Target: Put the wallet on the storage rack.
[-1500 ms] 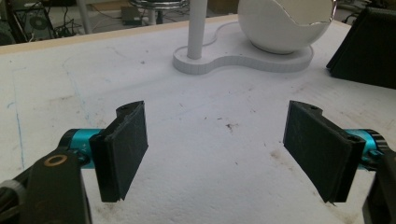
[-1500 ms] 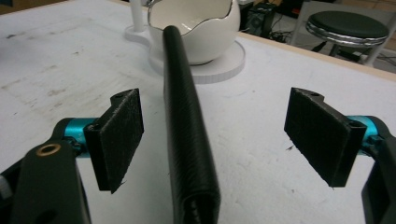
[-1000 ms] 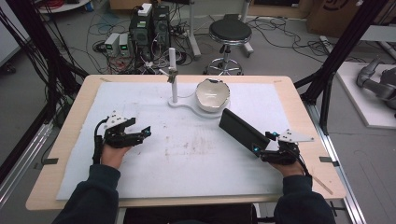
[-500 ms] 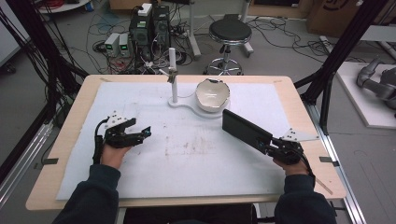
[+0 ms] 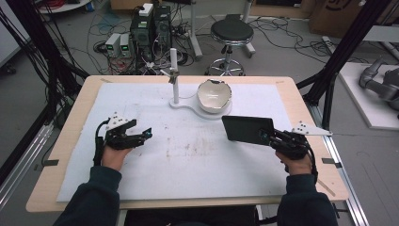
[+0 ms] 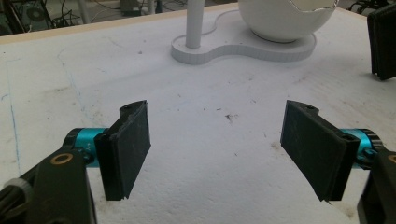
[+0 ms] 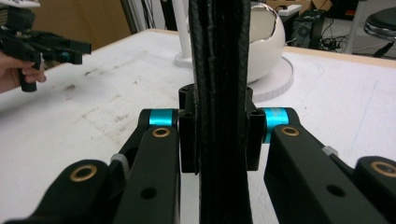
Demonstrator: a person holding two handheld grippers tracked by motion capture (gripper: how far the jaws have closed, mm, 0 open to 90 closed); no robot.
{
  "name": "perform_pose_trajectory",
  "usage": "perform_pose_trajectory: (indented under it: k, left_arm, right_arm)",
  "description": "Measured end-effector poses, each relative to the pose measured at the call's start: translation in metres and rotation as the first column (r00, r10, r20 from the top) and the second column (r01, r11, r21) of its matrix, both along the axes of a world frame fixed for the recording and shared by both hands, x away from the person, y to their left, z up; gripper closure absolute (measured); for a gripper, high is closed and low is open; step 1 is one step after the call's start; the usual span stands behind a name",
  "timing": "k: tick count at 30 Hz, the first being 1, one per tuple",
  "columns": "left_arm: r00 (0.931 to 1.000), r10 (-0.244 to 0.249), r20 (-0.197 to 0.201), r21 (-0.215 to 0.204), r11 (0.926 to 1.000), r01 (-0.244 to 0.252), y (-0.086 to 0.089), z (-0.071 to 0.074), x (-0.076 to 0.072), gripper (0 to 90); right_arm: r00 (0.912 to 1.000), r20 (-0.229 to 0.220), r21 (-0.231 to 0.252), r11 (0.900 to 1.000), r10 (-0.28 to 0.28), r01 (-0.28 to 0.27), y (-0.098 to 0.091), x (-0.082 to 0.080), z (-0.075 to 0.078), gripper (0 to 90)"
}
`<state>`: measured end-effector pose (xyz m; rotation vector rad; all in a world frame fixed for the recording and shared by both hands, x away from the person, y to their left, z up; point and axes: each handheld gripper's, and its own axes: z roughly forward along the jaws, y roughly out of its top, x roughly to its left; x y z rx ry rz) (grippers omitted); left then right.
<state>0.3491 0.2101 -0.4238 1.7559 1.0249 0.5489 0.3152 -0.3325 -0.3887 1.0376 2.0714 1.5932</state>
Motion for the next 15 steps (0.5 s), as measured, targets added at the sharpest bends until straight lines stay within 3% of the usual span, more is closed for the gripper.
perform_pose_trajectory:
  k: [6, 15]
  left_arm:
    - [1.0000, 0.003, 0.005, 0.014, 0.9999, -0.003, -0.003, 0.001, -0.002, 24.3]
    - [1.0000, -0.007, 0.007, 0.007, 1.0000, 0.007, -0.002, 0.000, -0.001, 24.8]
  right_arm:
    - [0.9999, 0.011, 0.046, 0.9989, 0.006, -0.006, 0.003, 0.007, 0.014, 74.9]
    - [0.9953, 0.091, -0.015, 0.9994, 0.032, -0.031, 0.021, 0.027, 0.068, 75.6]
